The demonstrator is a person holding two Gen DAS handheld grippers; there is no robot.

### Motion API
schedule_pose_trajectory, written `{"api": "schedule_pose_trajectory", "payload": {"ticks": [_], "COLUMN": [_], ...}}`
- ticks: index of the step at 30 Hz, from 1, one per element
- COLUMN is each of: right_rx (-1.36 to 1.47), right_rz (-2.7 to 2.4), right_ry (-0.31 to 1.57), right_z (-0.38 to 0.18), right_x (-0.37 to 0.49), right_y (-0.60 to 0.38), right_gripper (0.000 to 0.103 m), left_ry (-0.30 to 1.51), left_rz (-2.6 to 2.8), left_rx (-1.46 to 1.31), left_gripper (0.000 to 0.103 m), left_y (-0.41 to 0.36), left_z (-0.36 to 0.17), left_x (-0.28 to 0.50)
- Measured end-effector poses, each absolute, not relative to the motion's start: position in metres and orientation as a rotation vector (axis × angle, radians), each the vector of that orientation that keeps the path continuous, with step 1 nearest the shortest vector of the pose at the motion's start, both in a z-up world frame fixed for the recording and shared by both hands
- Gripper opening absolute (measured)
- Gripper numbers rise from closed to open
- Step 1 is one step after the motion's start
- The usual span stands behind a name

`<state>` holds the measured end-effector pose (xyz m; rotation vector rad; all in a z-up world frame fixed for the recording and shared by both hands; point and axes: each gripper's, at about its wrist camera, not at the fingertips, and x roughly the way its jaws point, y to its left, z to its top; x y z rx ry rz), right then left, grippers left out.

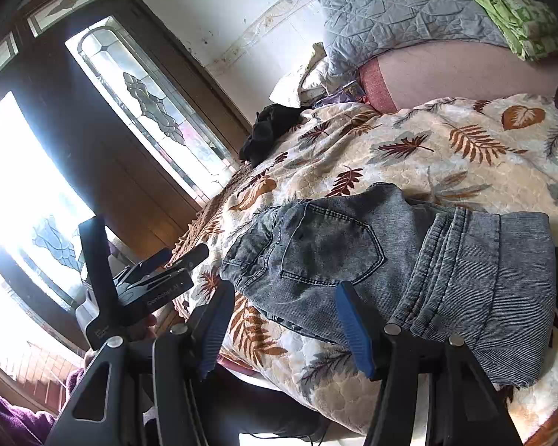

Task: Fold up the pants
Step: 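Release the hems and pull both grippers back above the folded jeans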

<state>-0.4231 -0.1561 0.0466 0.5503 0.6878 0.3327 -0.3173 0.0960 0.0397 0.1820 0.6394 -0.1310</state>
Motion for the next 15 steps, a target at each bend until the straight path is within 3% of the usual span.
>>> {"api": "schedule_pose_trajectory", "payload": {"ticks": [15], "right_rx": [0.434], "right_rz": [0.35], "right_ry": [0.719], "right_z": [0.051], "right_x": [-0.413], "right_y": [-0.126], "right_gripper": [0.06], "left_ry": [0.621], "left_rz": [-0.093], "left_rx": [0.121], "left_gripper": [0.083], "left_y": [0.122], "left_z": [0.044], "left_x": [-0.308]}}
